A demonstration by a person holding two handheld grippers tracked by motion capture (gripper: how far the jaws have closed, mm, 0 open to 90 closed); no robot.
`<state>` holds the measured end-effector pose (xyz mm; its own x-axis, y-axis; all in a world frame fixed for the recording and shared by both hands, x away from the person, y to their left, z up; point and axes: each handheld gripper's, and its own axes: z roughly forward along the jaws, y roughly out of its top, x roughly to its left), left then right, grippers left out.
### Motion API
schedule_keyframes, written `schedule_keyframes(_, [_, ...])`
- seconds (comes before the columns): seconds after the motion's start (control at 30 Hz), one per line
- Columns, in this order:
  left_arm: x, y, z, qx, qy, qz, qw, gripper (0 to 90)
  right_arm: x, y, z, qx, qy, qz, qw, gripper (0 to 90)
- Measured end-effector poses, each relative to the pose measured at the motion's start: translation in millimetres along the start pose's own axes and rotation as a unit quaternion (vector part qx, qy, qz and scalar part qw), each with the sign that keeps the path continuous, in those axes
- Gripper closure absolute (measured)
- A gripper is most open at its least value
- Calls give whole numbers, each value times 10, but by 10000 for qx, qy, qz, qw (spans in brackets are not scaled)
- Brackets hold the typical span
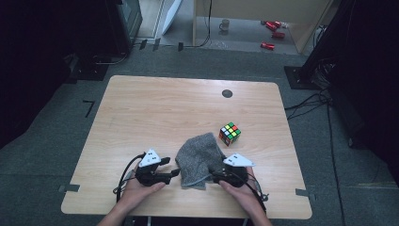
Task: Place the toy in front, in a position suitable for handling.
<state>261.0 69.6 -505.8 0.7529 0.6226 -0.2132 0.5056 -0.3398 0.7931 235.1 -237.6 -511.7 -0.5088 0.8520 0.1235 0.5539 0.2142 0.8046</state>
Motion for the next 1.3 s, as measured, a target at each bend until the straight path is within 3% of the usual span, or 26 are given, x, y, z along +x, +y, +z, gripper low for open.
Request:
schedule_keyframes(0.03, [0,0,0,0,0,0,10000,367,0,0,0,0,0,0,10000,272])
schedule_keyframes(0.07, [23,-5,-21,1,28,-19,10000,367,115,28,100,130,-41,-34,9999,192])
schedule_keyframes(0.13, [78,-20,-66,-26,87,-63,9999,368,172,19,169,212,-236,-157,9994,211])
schedule_keyframes(0.23, [158,-43,-127,-79,203,-166,9996,368,187,-2,194,303,-396,-246,9985,346])
schedule_keyframes(0.27, [182,-50,-142,-79,245,-194,9995,367,181,-7,181,297,-423,-280,9983,437])
schedule_keyframes(0.37, [227,-69,-162,-78,385,-230,9990,366,117,-23,129,292,-385,-268,9985,651])
schedule_keyframes(0.4, [227,-69,-162,-78,385,-230,9990,365,117,-23,129,292,-385,-268,9985,651])
schedule_keyframes(0.43, [235,-75,-165,-62,424,-233,9988,362,35,-45,81,320,-315,-245,9987,726])
schedule_keyframes(0.6, [258,-86,-169,-58,487,-225,9985,355,-193,-108,-92,422,-406,-290,9979,758])
schedule_keyframes(0.67, [270,-86,-166,-58,500,-247,9984,353,-282,-146,-185,496,-304,-333,9977,734])
schedule_keyframes(0.77, [284,-82,-168,-77,538,-245,9982,349,-365,-174,-340,519,-43,-481,9975,516])
schedule_keyframes(0.83, [295,-81,-173,-97,554,-271,9980,346,-401,-127,-458,325,88,-478,9983,397])
schedule_keyframes(0.9, [316,-78,-177,-115,552,-334,9979,345,-455,-23,-553,7,139,-325,9994,335])
schedule_keyframes(0.97, [335,-76,-173,-132,562,-406,9975,344,-532,100,-582,-280,51,-119,9995,318])
schedule_keyframes(1.03, [342,-76,-168,-127,579,-446,9972,343,-574,158,-566,-351,-43,-9,9994,312])
schedule_keyframes(1.07, [343,-77,-168,-124,581,-445,9972,343,-650,253,-487,-406,-264,57,9988,293])
schedule_keyframes(1.17, [341,-79,-164,-113,582,-425,9973,343,-751,359,-290,-299,-506,122,9982,251])
schedule_keyframes(1.23, [345,-79,-161,-108,580,-435,9973,343,-796,408,-153,-190,-711,41,9973,236])
schedule_keyframes(1.3, [346,-79,-159,-103,579,-437,9973,343,-847,448,-40,-118,-770,77,9969,227])
